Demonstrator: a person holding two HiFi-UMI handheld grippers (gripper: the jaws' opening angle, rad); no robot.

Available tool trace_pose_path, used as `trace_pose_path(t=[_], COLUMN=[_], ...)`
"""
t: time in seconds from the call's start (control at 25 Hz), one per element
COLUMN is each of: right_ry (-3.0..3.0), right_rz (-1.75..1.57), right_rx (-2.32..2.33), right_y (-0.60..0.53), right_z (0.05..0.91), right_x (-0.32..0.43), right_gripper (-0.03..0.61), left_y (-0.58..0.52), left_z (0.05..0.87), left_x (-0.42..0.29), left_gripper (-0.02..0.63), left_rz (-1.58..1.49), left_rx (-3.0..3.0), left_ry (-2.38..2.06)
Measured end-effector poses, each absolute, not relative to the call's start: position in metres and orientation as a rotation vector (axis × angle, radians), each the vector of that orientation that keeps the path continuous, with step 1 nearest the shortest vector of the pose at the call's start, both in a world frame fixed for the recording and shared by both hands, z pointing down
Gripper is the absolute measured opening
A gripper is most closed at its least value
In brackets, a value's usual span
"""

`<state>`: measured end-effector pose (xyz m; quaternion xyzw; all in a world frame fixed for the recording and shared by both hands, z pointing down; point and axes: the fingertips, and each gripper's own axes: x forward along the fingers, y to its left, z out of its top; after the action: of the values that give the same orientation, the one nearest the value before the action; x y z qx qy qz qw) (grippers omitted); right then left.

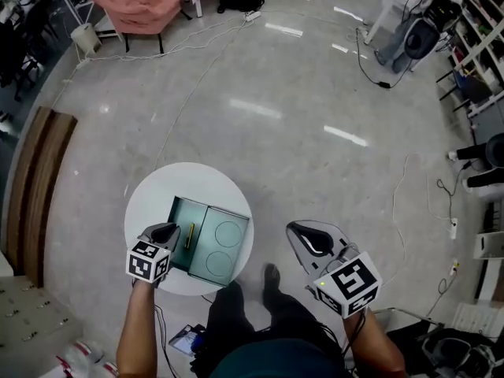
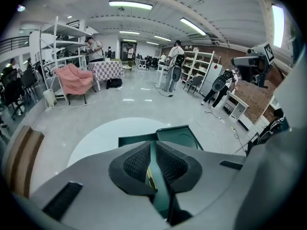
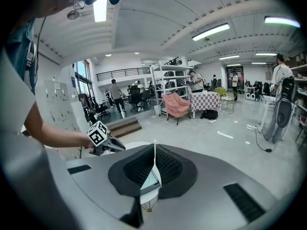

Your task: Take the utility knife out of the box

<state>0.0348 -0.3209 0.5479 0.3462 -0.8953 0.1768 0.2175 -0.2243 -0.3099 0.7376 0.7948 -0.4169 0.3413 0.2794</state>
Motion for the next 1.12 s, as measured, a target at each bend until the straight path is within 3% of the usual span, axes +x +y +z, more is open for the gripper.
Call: trace_pose_path(t=[0.16, 0.28, 0.56, 1.12], right_ry=[-2.455, -2.437, -2.402, -2.353], right_rz=[0.524, 0.542, 0.577, 0.616], right_rx=[0.975, 0.978, 0.995, 1.010], right_y=[-0.329, -0.333, -0.338, -0.337], right_z=[0.567, 0.580, 0.605, 0.638], right_x=[0.041, 0.047, 0.053, 0.060], right_gripper=[0.037, 0.037, 0.037, 0.037], left_y=[-0.317, -0.319, -0.316, -0.304], left_z=[0.774, 0.798, 0.854, 0.917], left_x=[-0.223, -0.219, -0.215, -0.214], left_gripper=[0.027, 0.081, 0.124, 0.143], left_rz=[0.967, 1.009, 1.151, 1.367], left_rx=[2.087, 2.055, 1.990, 1.906], left_ry=[-1.074, -1.036, -0.964, -0.865])
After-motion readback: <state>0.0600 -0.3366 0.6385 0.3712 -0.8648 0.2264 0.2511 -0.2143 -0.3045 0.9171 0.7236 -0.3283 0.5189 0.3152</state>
